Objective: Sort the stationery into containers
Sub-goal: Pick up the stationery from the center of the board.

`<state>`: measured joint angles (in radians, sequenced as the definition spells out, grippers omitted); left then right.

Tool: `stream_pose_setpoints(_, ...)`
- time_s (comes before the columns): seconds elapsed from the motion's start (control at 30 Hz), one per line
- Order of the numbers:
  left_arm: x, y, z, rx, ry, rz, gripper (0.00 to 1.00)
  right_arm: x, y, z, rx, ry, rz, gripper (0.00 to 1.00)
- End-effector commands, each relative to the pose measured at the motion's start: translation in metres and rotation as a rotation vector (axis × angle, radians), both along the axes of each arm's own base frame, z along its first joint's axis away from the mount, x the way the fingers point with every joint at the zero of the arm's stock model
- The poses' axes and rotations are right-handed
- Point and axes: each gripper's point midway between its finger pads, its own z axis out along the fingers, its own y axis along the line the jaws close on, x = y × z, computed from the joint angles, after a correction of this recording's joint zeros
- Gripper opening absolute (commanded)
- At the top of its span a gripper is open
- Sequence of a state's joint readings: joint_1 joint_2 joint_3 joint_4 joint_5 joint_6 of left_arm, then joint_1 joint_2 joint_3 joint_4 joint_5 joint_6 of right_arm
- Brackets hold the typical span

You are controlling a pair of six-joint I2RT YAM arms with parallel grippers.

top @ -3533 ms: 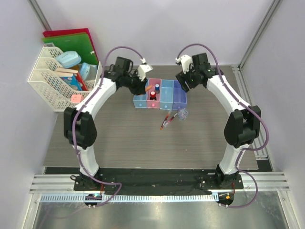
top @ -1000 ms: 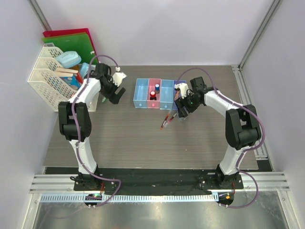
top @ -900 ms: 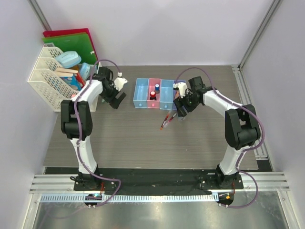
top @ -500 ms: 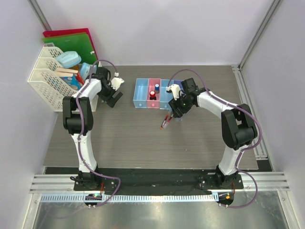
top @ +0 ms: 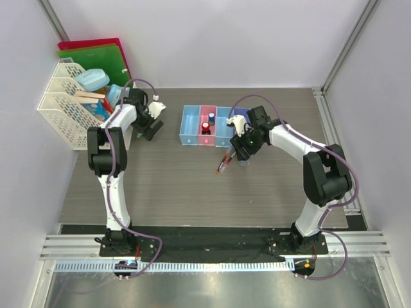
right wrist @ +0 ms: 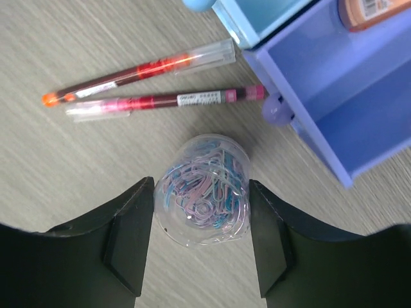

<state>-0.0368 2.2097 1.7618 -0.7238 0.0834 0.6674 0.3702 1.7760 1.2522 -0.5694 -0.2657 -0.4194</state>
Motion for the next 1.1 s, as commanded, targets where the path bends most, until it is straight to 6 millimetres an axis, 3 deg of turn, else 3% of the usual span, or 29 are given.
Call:
stream_pose_setpoints(0.0, 0.015, 0.008, -0.009, 0.001, -0.02, -0.004, 0.87, -0.003, 0.001, 0.05, 0.04, -0.107, 0.032, 0.19)
stream_pose_setpoints(0.13, 0.016, 0.009, -0.015, -0.007, -0.005, -0.005, 0.75, -0.004, -0.002, 0.082, 0.055, -0.171, 0.043, 0.19)
stream_pose_setpoints(0.23, 0.014, 0.011, -0.018, -0.014, 0.01, -0.005, 0.55, -0.003, -0.002, 0.113, 0.08, -0.237, 0.043, 0.19)
stream_pose_setpoints(0.27, 0.013, 0.01, -0.02, -0.016, 0.015, -0.007, 0.42, -0.001, -0.002, 0.121, 0.088, -0.252, 0.036, 0.19)
stream_pose_setpoints(0.33, 0.011, 0.011, -0.023, -0.016, 0.029, -0.005, 0.25, 0.0, -0.003, 0.143, 0.105, -0.297, 0.03, 0.19)
stream_pose_setpoints(0.37, 0.01, 0.011, -0.024, -0.016, 0.036, -0.005, 0.11, -0.001, -0.004, 0.149, 0.114, -0.312, 0.03, 0.19)
stream_pose_setpoints(0.43, 0.006, 0.011, -0.027, -0.017, 0.058, -0.006, 0.0, -0.002, -0.006, 0.162, 0.124, -0.345, 0.026, 0.19)
stream_pose_setpoints(0.57, -0.009, 0.002, -0.017, -0.064, 0.104, -0.005, 0.0, 0.0, -0.017, 0.166, 0.108, -0.366, 0.004, 0.19)
stream_pose_setpoints(0.6, -0.012, -0.009, -0.01, -0.126, 0.111, -0.009, 0.0, 0.001, -0.02, 0.165, 0.103, -0.365, -0.002, 0.19)
stream_pose_setpoints(0.87, -0.045, -0.093, 0.107, -0.466, 0.016, -0.125, 0.0, 0.018, -0.065, 0.155, 0.165, -0.305, -0.152, 0.18)
stream_pose_setpoints(1.07, -0.042, -0.108, 0.116, -0.473, 0.004, -0.111, 0.0, 0.011, -0.069, 0.166, 0.182, -0.334, -0.161, 0.18)
